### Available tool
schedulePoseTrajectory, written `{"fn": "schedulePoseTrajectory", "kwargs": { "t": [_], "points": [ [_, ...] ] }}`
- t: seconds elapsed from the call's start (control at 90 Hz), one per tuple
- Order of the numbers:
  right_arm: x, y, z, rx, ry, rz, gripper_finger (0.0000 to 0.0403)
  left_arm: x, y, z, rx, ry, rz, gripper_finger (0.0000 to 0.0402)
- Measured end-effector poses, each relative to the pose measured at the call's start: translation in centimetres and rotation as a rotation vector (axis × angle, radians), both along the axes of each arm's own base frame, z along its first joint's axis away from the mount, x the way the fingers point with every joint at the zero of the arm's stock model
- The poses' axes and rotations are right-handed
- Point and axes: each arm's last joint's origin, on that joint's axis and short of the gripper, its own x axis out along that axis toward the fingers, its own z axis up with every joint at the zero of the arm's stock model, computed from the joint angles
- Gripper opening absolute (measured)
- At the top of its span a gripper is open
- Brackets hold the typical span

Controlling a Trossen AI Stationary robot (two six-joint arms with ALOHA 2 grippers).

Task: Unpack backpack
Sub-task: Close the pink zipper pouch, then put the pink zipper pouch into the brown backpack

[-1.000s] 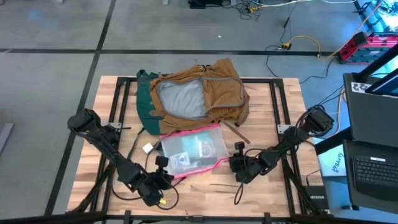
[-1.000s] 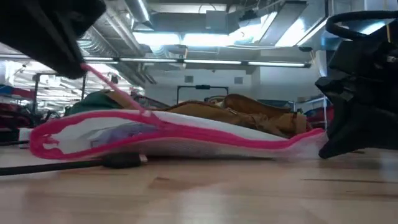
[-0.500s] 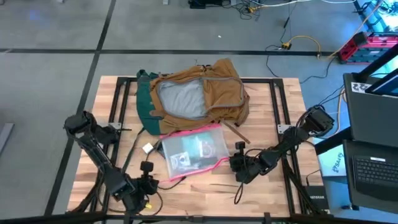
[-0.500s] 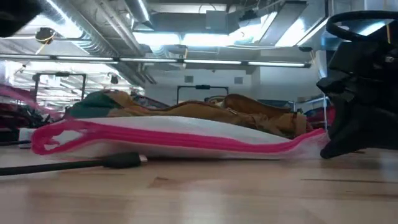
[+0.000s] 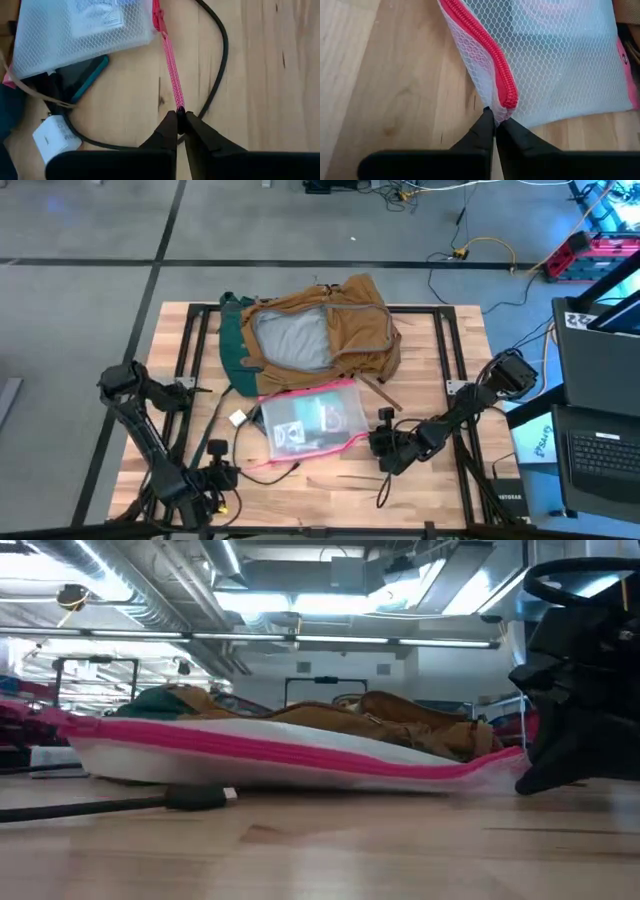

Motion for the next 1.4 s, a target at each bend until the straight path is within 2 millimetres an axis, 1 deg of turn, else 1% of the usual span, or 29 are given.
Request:
{"fn": "schedulePoseTrajectory", "kwargs": {
  "t": [0.178, 0.389, 0.467, 0.722, 0.889, 1.067, 1.278, 1.4],
  "points": [
    [0.0, 0.0, 0.0, 0.002, -0.001, 0.001, 0.0, -0.4, -0.2, 0.0, -0.006, -0.006, -0.001, 0.0],
    [0.0, 0.0, 0.0, 0.004, -0.004, 0.001, 0.0, -0.3, -0.1, 0.1, 0.025, -0.026, -0.024, 0.0],
    [0.0, 0.0, 0.0, 0.004, -0.004, 0.001, 0.0, 0.0, 0.0, 0.1, 0.044, -0.037, -0.032, 0.0008],
    [0.0, 0.0, 0.0, 0.004, -0.004, 0.001, 0.0, 1.1, 0.5, 0.2, 0.115, -0.073, -0.064, 0.0075],
    [0.0, 0.0, -0.1, 0.021, -0.008, -0.025, 0.0, 2.0, 1.1, 0.3, 0.163, -0.102, -0.056, 0.0103],
    [0.4, 0.3, 0.2, 0.058, -0.055, -0.028, 0.0, 3.2, 2.0, 0.5, 0.243, -0.135, -0.046, 0.0114],
    [1.4, 1.1, 1.1, 0.093, -0.075, -0.033, 0.0002, 4.9, 3.5, 0.6, 0.348, -0.14, -0.038, 0.0116],
    [2.0, 1.6, 1.8, 0.115, -0.102, -0.032, 0.0015, 5.7, 4.3, 0.6, 0.401, -0.116, -0.051, 0.0116]
  ]
}}
